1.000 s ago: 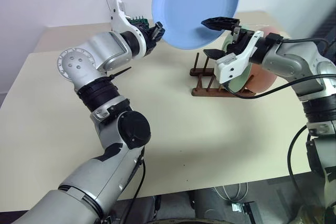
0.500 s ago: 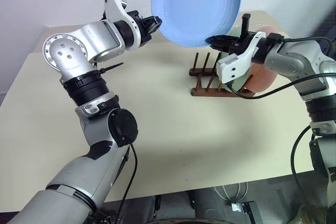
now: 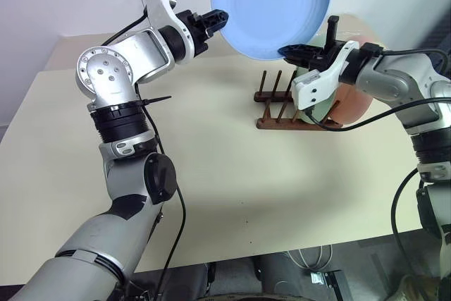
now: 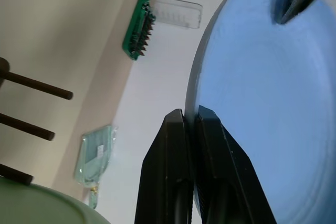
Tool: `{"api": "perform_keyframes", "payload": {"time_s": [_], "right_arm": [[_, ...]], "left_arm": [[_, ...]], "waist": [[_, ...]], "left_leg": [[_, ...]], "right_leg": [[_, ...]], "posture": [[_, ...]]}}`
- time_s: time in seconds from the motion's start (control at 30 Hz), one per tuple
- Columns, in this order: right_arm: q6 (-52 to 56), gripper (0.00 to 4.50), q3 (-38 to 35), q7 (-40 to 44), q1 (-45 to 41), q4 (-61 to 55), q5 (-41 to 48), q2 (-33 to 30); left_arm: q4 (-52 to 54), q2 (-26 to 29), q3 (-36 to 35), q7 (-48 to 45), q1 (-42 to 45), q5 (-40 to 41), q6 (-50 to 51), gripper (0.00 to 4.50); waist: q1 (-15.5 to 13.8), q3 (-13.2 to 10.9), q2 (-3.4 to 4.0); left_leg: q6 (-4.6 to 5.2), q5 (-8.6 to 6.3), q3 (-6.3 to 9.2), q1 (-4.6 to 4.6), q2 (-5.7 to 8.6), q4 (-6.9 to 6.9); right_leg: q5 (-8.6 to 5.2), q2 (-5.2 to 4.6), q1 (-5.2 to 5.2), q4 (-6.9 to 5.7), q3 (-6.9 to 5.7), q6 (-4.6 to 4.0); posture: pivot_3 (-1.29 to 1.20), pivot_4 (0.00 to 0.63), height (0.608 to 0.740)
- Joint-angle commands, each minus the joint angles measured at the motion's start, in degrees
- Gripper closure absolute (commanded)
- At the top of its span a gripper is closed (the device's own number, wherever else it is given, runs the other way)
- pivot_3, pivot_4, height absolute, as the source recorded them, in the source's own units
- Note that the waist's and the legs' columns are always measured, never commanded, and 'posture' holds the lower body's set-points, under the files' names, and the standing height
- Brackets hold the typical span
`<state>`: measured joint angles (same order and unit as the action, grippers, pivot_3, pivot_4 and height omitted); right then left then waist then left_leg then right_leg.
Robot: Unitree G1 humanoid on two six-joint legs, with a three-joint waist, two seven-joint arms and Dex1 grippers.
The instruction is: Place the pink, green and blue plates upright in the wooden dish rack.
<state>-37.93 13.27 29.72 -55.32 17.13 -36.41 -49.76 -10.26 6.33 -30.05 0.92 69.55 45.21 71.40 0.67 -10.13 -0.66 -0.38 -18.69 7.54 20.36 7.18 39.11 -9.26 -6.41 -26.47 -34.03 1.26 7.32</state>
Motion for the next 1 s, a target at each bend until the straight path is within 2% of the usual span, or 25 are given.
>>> {"api": "perform_keyframes", "payload": {"time_s": [0.03, 0.07, 0.13, 0.3, 0.37, 0.43, 0.5, 0.53, 0.63, 0.77, 0.93, 1.0], "right_arm": [[1.4, 4.50, -2.2, -2.9, -3.3, 0.2, -1.9, -1.9], [1.5, 4.50, -2.2, -3.6, -3.5, 0.7, -2.4, -2.0], [2.2, 4.50, -2.2, -4.6, -4.0, 1.9, -3.1, -2.3], [6.3, 4.50, -3.4, -5.5, -5.1, 5.5, -3.1, -2.6], [9.4, 4.50, -5.0, -3.2, -4.5, 7.4, 2.6, -0.8], [8.8, 4.50, -4.7, -3.4, -4.6, 7.9, 2.9, -1.6], [8.0, 4.50, -4.4, -3.8, -4.7, 7.8, 2.6, -2.6], [8.5, 4.50, -5.2, -3.2, -4.5, 7.5, 4.8, -2.0], [12.7, 4.50, -9.3, 0.1, -4.7, 6.1, 15.8, 1.7], [11.2, 4.50, -10.0, 2.0, -6.3, 2.6, 20.6, 2.6], [28.2, 4.50, -17.4, 7.6, -7.3, -7.8, 44.6, 10.7], [34.9, 4.50, -19.8, 7.8, -7.3, -11.1, 51.2, 12.6]], "left_arm": [[4.6, 5.9, 9.8, -7.6, -3.3, -4.2, -5.2, 0.05], [5.7, 9.1, 15.5, -10.6, -4.9, -8.3, -8.8, 0.05], [5.1, 13.4, 20.5, -17.6, -6.5, -10.7, -13.6, 0.05], [-2.0, 20.2, 23.4, -29.0, -6.6, -14.2, -23.1, 0.05], [-4.7, 23.3, 28.6, -33.1, -8.4, -20.5, -30.3, 0.05], [-7.6, 24.3, 29.5, -35.7, -9.4, -22.7, -34.4, 0.05], [-9.2, 23.9, 27.9, -37.9, -9.3, -21.2, -34.0, 0.05], [-9.6, 23.7, 26.8, -38.7, -9.1, -20.1, -32.9, 0.05], [-11.1, 23.6, 26.4, -38.6, -8.6, -22.5, -37.9, 0.05], [-12.1, 23.3, 26.0, -40.1, -7.9, -23.4, -43.4, 0.05], [-7.7, 23.0, 26.7, -44.6, -10.5, -23.3, -47.9, 0.05], [-6.6, 22.8, 26.3, -46.0, -11.1, -22.6, -48.2, 0.05]], "waist": [[0.1, 0.0, 0.01], [0.3, 0.0, 0.04], [0.3, 0.0, 0.05], [0.2, 0.0, 0.06], [0.2, 0.0, 0.07], [0.1, 0.1, 0.09], [0.1, 0.0, 0.09], [0.1, 0.0, 0.09], [0.3, 0.0, 0.08], [0.3, 0.0, 0.08], [0.4, 0.0, 0.09], [0.2, 0.0, 0.09]], "left_leg": [[0.00, 0.00, 0.00, -0.01, 0.00, -0.01], [0.00, 0.00, -0.02, -0.02, 0.00, -0.01], [0.00, 0.00, -0.09, -0.05, -0.01, -0.06], [0.00, 0.00, -0.09, -0.01, -0.01, -0.01], [0.01, 0.00, -0.09, -0.02, -0.02, -0.03], [0.01, 0.00, -0.09, -0.04, -0.02, -0.04], [0.01, 0.00, -0.06, -0.01, -0.02, -0.03], [0.01, 0.00, -0.06, 0.03, -0.02, -0.03], [0.02, 0.00, -0.05, 0.05, -0.04, -0.03], [0.02, 0.00, -0.04, 0.04, -0.05, -0.04], [0.02, 0.00, -0.04, 0.04, -0.10, -0.03], [0.03, 0.00, -0.01, 0.06, -0.10, 0.00]], "right_leg": [[0.00, 0.00, 0.00, -0.01, 0.00, 0.00], [0.00, 0.00, -0.01, -0.02, 0.01, 0.00], [0.00, 0.03, -0.02, -0.06, 0.06, -0.01], [0.02, 0.04, -0.03, -0.03, 0.06, -0.05], [0.02, 0.04, -0.02, -0.01, 0.06, -0.05], [0.03, 0.04, 0.02, 0.02, 0.06, -0.05], [0.03, 0.04, 0.00, 0.01, 0.04, -0.06], [0.03, 0.04, -0.03, 0.01, 0.04, -0.05], [0.03, 0.04, -0.05, 0.02, 0.03, -0.05], [0.03, 0.03, -0.06, 0.02, 0.02, -0.06], [0.05, 0.05, -0.06, 0.01, 0.02, -0.08], [0.06, 0.04, -0.05, 0.00, 0.01, -0.09]], "posture": [[0.00, 0.150, 0.740], [0.00, 0.150, 0.740], [0.00, 0.150, 0.740], [0.00, 0.150, 0.740], [0.00, 0.150, 0.740], [0.00, 0.150, 0.740], [0.00, 0.150, 0.740], [0.00, 0.150, 0.740], [0.00, 0.150, 0.740], [0.00, 0.150, 0.740], [0.00, 0.150, 0.740], [0.00, 0.150, 0.740]]}}
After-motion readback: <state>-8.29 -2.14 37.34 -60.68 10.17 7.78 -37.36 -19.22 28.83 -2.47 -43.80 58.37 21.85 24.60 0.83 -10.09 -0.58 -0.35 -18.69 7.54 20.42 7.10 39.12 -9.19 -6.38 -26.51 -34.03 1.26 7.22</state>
